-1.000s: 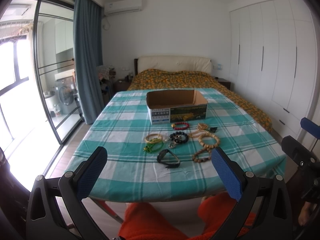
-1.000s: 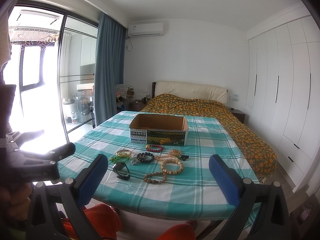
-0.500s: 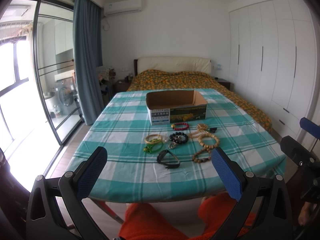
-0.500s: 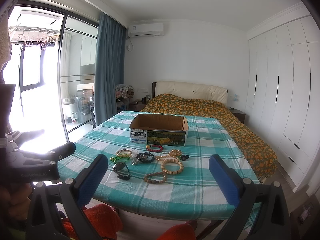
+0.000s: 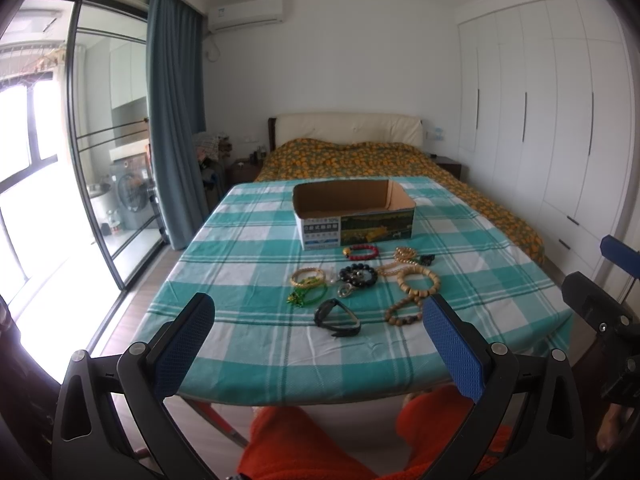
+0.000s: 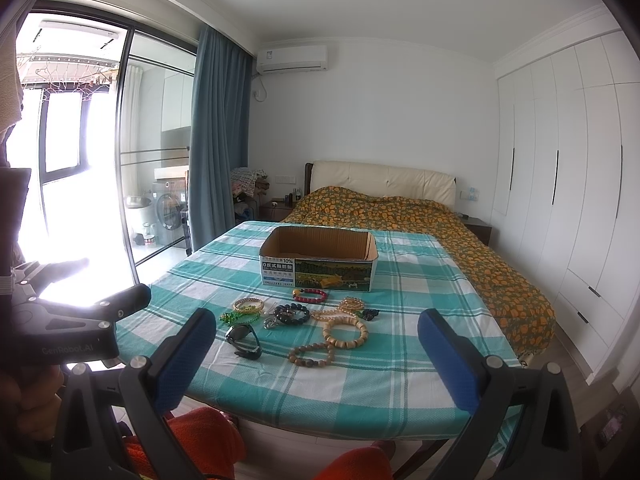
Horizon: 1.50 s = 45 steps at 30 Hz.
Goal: Organize jewelry
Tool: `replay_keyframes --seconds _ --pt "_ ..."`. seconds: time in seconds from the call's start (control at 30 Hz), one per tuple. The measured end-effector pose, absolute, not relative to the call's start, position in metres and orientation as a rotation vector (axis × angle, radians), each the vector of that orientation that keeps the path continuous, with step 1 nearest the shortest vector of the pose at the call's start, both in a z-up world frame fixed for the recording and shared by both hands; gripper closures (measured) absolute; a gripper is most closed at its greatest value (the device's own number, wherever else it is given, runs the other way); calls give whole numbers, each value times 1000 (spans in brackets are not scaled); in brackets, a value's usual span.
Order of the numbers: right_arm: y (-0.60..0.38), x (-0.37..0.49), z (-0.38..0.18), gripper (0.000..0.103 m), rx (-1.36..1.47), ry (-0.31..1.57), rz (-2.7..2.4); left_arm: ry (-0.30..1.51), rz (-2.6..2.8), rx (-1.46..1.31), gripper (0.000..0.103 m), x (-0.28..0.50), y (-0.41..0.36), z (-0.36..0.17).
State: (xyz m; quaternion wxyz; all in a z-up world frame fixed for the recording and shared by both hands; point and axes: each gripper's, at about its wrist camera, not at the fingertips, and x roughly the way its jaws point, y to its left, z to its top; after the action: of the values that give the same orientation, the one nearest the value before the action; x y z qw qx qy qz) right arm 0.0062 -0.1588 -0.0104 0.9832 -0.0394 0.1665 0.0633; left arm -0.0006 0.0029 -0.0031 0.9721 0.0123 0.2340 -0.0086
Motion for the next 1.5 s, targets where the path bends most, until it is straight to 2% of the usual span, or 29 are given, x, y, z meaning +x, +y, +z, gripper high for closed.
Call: replay_keyframes --seconds 0.87,1.5 --pt "-160 11 -12 0 -63 349 132 485 -26 35 0 4 5 -5" --pt "-161 38 -18 0 -37 417 119 557 -30 -12 0 44 26 -20"
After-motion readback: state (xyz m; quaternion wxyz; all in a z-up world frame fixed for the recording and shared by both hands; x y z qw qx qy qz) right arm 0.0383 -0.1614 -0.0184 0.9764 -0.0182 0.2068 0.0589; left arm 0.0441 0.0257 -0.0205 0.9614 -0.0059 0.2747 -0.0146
